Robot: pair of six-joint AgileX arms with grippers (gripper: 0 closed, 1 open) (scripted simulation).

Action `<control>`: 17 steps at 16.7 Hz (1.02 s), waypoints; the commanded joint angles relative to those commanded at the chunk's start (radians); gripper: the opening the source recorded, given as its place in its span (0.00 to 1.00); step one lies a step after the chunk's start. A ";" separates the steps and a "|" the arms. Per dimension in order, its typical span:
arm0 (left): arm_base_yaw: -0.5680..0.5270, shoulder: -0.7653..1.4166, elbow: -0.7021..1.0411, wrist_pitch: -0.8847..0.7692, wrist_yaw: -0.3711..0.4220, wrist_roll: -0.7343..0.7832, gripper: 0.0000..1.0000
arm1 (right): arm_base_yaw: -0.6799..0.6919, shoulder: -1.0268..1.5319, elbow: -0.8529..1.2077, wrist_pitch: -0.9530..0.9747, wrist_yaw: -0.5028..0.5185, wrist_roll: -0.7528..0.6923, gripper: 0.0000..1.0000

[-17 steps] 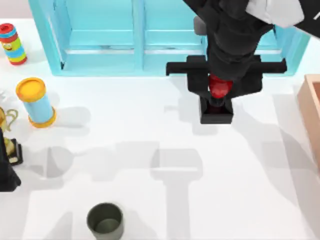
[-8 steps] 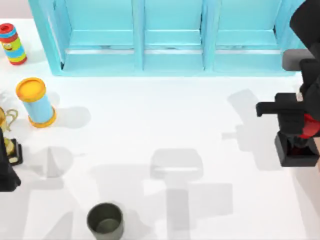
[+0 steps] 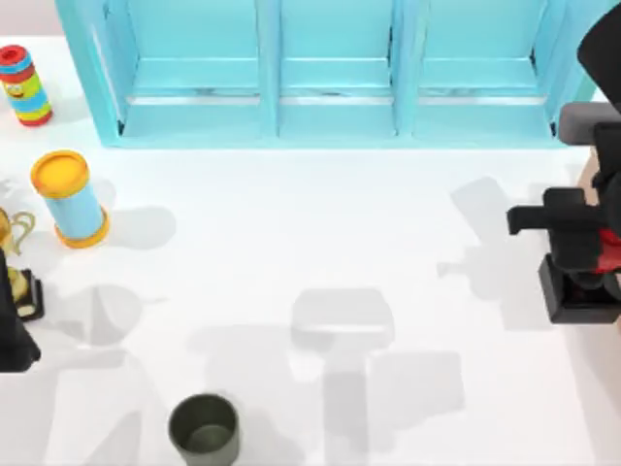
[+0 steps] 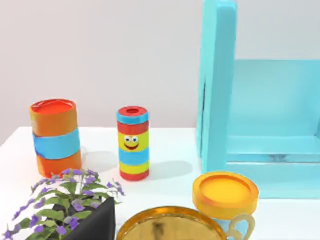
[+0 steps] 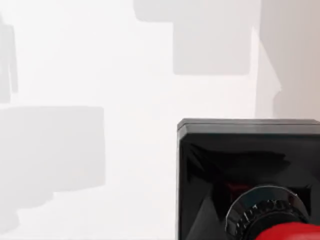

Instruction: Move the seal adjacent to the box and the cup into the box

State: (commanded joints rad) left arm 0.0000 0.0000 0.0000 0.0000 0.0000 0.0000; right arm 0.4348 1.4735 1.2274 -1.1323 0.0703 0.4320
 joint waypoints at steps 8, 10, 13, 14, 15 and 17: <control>0.000 0.000 0.000 0.000 0.000 0.000 1.00 | -0.012 0.053 -0.178 0.236 -0.002 -0.007 0.00; 0.000 0.000 0.000 0.000 0.000 0.000 1.00 | -0.012 0.056 -0.188 0.248 -0.002 -0.008 0.00; 0.000 0.000 0.000 0.000 0.000 0.000 1.00 | -0.012 0.056 -0.188 0.248 -0.002 -0.008 0.00; 0.000 0.000 0.000 0.000 0.000 0.000 1.00 | -0.012 0.056 -0.188 0.248 -0.002 -0.008 0.08; 0.000 0.000 0.000 0.000 0.000 0.000 1.00 | -0.012 0.056 -0.188 0.248 -0.002 -0.008 0.15; 0.000 0.000 0.000 0.000 0.000 0.000 1.00 | -0.012 0.056 -0.188 0.248 -0.002 -0.008 0.30</control>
State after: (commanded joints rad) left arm 0.0000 0.0000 0.0000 0.0000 0.0000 0.0000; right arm 0.4228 1.5292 1.0392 -0.8841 0.0679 0.4241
